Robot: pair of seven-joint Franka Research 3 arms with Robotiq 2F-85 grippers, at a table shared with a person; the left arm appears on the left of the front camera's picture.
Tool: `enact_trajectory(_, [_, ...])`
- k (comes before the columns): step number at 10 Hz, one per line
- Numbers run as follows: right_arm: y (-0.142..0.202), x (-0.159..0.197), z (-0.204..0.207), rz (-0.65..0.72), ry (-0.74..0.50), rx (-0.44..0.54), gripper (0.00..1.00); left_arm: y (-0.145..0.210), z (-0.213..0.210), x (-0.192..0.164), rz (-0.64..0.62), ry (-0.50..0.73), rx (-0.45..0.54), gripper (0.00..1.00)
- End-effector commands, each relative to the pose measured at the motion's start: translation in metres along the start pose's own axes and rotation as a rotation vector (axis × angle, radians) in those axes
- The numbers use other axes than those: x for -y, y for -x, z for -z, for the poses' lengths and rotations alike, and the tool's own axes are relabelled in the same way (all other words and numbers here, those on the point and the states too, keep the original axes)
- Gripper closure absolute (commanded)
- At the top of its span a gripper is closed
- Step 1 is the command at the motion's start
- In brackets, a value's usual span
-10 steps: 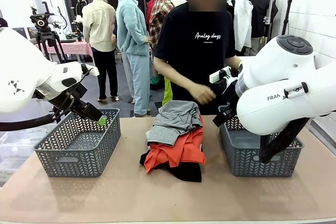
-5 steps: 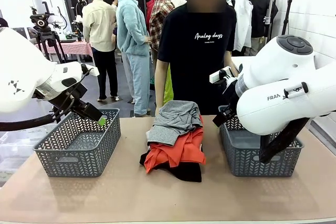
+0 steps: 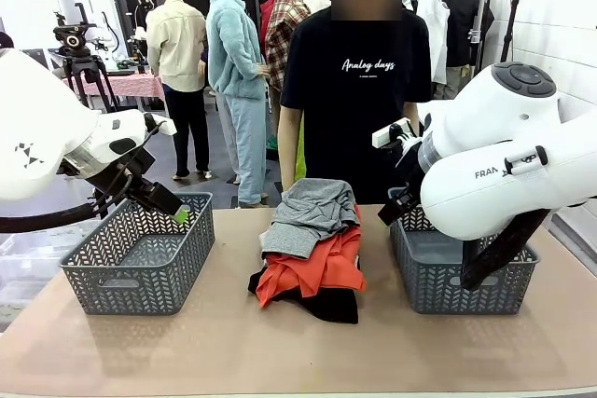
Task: Sort the tops and bottoms.
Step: Lift clothes from the center of the table with your left hand.
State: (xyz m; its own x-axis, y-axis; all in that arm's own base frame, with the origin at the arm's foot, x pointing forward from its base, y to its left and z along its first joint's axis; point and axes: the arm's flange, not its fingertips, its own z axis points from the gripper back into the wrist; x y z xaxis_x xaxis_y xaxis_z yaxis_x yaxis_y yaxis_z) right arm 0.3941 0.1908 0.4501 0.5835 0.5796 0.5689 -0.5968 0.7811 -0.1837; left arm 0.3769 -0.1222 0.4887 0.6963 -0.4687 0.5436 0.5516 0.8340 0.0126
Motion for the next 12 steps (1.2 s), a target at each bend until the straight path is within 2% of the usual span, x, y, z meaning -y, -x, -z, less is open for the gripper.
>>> enact_trajectory(1, [-0.0001, 0.0008, 0.0012, 0.002, 0.002, 0.005, 0.00, 0.0001, 0.0011, -0.0005, -0.001, 0.000, 0.000, 0.00])
enact_trajectory(12, [-0.0001, 0.0008, 0.0012, 0.002, 0.002, 0.005, 0.00, 0.0000, 0.0000, 0.0000, 0.000, 0.000, 0.000, 0.00])
